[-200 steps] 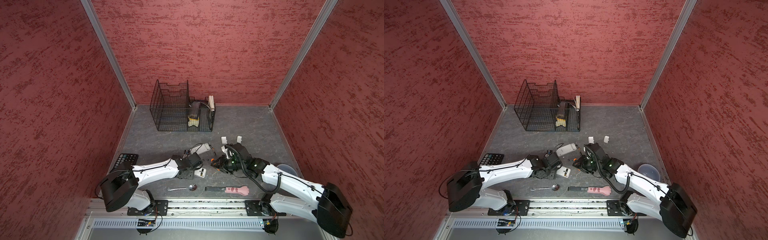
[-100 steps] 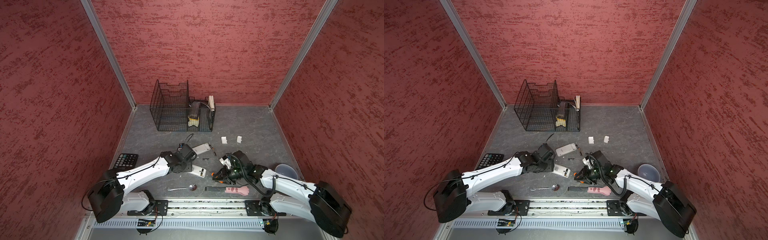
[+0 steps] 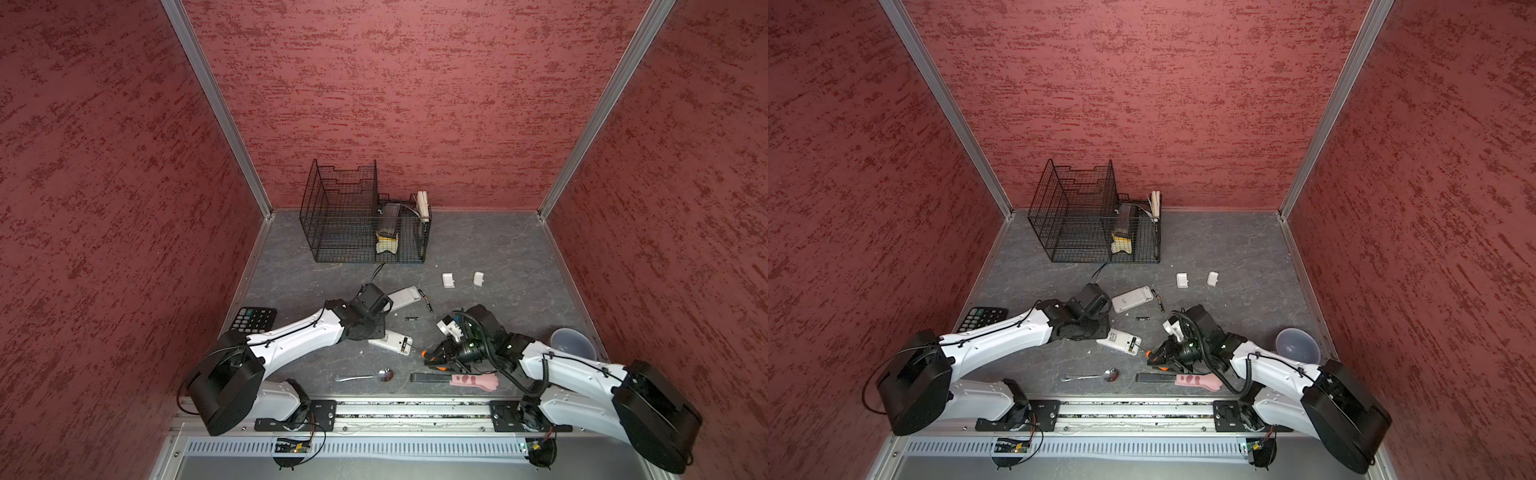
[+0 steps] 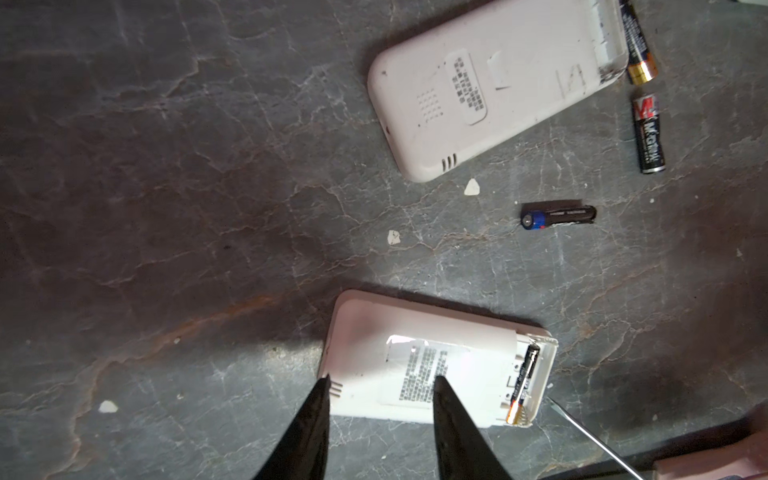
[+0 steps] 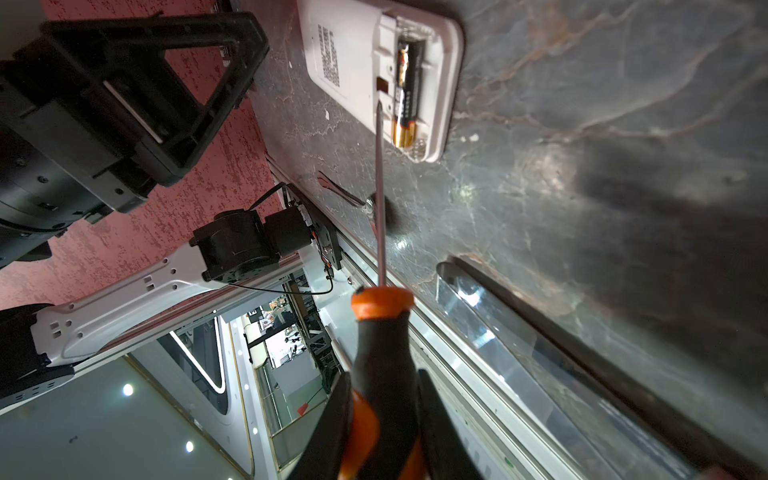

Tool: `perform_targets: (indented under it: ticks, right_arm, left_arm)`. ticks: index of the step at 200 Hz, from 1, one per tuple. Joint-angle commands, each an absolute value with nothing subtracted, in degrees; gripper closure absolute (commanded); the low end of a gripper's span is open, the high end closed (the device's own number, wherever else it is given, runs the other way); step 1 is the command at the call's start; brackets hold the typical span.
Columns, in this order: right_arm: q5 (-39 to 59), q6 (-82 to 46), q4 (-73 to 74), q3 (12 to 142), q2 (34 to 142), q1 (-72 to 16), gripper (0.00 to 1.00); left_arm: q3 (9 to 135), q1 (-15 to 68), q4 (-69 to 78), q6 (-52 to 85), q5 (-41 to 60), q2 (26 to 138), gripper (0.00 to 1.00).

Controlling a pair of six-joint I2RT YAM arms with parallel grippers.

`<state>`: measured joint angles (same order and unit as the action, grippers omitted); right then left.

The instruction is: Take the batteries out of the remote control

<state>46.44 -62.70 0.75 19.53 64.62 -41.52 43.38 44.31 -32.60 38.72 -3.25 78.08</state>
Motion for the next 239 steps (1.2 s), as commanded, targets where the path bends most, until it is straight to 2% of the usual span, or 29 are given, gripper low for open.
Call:
perform_targets:
  ticks: [1, 179, 239]
  right_arm:
    - [47.79, -62.34, 2.21, 18.9, 64.85, -41.38, 1.0]
    - [49.03, -59.75, 4.39, 17.93, 68.81, -40.13, 1.0]
    - [50.16, -59.56, 6.23, 17.51, 70.04, -40.07, 1.0]
  left_arm:
    - [42.8, 44.29, -30.9, 38.1, -2.9, 78.82, 0.6]
    - [42.82, 46.69, -32.91, 38.65, -5.88, 80.68, 0.61]
    - [42.9, 47.14, -33.34, 38.15, -7.2, 81.99, 0.55]
